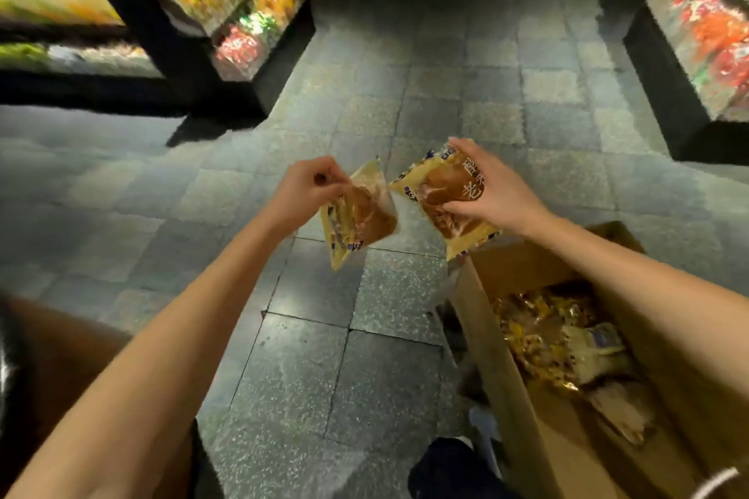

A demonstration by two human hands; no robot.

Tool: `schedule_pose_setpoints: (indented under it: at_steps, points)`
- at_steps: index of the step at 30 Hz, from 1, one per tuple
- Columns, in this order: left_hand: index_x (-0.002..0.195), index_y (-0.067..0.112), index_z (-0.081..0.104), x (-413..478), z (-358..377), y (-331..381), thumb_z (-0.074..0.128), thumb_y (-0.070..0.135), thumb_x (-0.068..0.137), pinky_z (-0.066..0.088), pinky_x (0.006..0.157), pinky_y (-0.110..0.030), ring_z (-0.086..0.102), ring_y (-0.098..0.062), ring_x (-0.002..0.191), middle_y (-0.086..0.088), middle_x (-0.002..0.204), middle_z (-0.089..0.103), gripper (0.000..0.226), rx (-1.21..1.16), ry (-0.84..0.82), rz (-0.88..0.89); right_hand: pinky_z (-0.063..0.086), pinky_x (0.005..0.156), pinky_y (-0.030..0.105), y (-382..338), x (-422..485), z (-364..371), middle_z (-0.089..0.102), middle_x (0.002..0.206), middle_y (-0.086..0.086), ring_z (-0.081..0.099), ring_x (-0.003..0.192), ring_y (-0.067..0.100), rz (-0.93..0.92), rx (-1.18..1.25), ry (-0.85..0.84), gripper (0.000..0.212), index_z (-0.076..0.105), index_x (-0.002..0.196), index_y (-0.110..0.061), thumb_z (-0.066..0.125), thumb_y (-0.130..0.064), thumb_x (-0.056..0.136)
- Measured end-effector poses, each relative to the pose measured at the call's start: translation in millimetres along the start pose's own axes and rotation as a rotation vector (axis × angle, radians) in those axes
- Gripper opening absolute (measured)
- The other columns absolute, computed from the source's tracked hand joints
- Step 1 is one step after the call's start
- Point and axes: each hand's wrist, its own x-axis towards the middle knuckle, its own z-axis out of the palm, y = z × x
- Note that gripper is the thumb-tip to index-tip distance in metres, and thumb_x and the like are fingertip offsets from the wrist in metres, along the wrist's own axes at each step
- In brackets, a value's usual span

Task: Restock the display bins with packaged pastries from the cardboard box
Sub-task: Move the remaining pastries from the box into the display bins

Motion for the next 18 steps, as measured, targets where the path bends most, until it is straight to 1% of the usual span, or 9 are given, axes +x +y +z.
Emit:
schedule_pose_setpoints:
  at_steps: [1, 3, 6, 8, 10, 11, 13, 15, 18]
  points:
    - [0.080, 0.012, 0.068, -19, -22, -10, 0.073, 0.007, 0.085, 0.049, 0.064, -0.017, 0.061, -0.001, 0.066, 0.001, 0.076, 0.068, 0.009, -0.011, 0.040, -0.021, 0.037, 0.107, 0.042, -23, 8, 13, 0.043, 0.149, 0.001, 0.045, 0.131, 0.022, -0.046, 0.012, -0.014, 0.094, 0.024, 0.147, -0.046, 0.082, -0.038, 0.074]
    - [0.081, 0.012, 0.067, -60, -65, -32, 0.072, 0.007, 0.085, 0.049, 0.064, -0.015, 0.061, -0.001, 0.066, 0.001, 0.077, 0.067, 0.009, -0.019, 0.113, -0.064, 0.037, 0.108, 0.039, -71, 20, 42, 0.042, 0.150, -0.001, 0.045, 0.132, 0.019, -0.133, 0.039, -0.049, 0.094, 0.026, 0.148, -0.042, 0.083, -0.036, 0.073]
    - [0.081, 0.011, 0.067, -128, -135, -67, 0.071, 0.005, 0.086, 0.051, 0.068, -0.022, 0.063, -0.007, 0.070, 0.000, 0.078, 0.067, 0.008, -0.011, 0.210, -0.106, 0.036, 0.107, 0.034, -149, 28, 93, 0.044, 0.148, -0.002, 0.046, 0.130, 0.017, -0.259, 0.084, -0.111, 0.093, 0.029, 0.148, -0.038, 0.084, -0.032, 0.074]
    - [0.083, 0.010, 0.067, -180, -183, -90, 0.069, 0.003, 0.087, 0.052, 0.069, -0.023, 0.063, -0.005, 0.070, -0.002, 0.080, 0.067, 0.008, -0.002, 0.268, -0.137, 0.040, 0.107, 0.038, -204, 26, 131, 0.047, 0.145, -0.002, 0.050, 0.126, 0.019, -0.324, 0.132, -0.158, 0.092, 0.028, 0.147, -0.040, 0.084, -0.033, 0.074]
    - [0.079, 0.017, 0.065, -239, -230, -113, 0.068, 0.002, 0.088, 0.052, 0.070, -0.024, 0.061, -0.001, 0.068, 0.003, 0.079, 0.068, 0.017, 0.009, 0.373, -0.183, 0.043, 0.105, 0.045, -262, 21, 177, 0.049, 0.142, -0.001, 0.053, 0.122, 0.020, -0.393, 0.170, -0.226, 0.091, 0.028, 0.145, -0.043, 0.083, -0.035, 0.074]
    - [0.077, 0.021, 0.064, -268, -250, -124, 0.069, 0.004, 0.086, 0.051, 0.069, -0.025, 0.061, -0.001, 0.067, 0.009, 0.075, 0.068, 0.020, 0.015, 0.434, -0.199, 0.044, 0.105, 0.047, -289, 17, 200, 0.050, 0.141, -0.002, 0.053, 0.122, 0.020, -0.418, 0.186, -0.259, 0.090, 0.028, 0.145, -0.044, 0.083, -0.035, 0.074]
    - [0.076, 0.026, 0.064, -327, -284, -141, 0.071, 0.015, 0.080, 0.049, 0.068, -0.026, 0.059, -0.004, 0.066, 0.013, 0.068, 0.067, 0.013, 0.026, 0.532, -0.233, 0.045, 0.104, 0.047, -340, 8, 243, 0.050, 0.140, -0.001, 0.053, 0.121, 0.020, -0.471, 0.211, -0.324, 0.089, 0.027, 0.145, -0.045, 0.082, -0.035, 0.075]
    - [0.075, 0.028, 0.065, -387, -313, -154, 0.069, 0.022, 0.076, 0.048, 0.070, -0.029, 0.059, -0.010, 0.070, 0.009, 0.071, 0.066, 0.007, 0.036, 0.614, -0.289, 0.047, 0.103, 0.045, -390, -6, 287, 0.052, 0.137, 0.000, 0.054, 0.119, 0.020, -0.533, 0.226, -0.393, 0.089, 0.027, 0.146, -0.044, 0.082, -0.034, 0.077]
    - [0.074, 0.027, 0.065, -478, -351, -176, 0.072, 0.012, 0.083, 0.046, 0.071, -0.032, 0.058, -0.016, 0.075, -0.008, 0.079, 0.066, 0.019, 0.072, 0.694, -0.416, 0.049, 0.100, 0.046, -461, -27, 351, 0.055, 0.132, -0.001, 0.057, 0.115, 0.018, -0.616, 0.274, -0.496, 0.089, 0.028, 0.144, -0.047, 0.082, -0.032, 0.076]
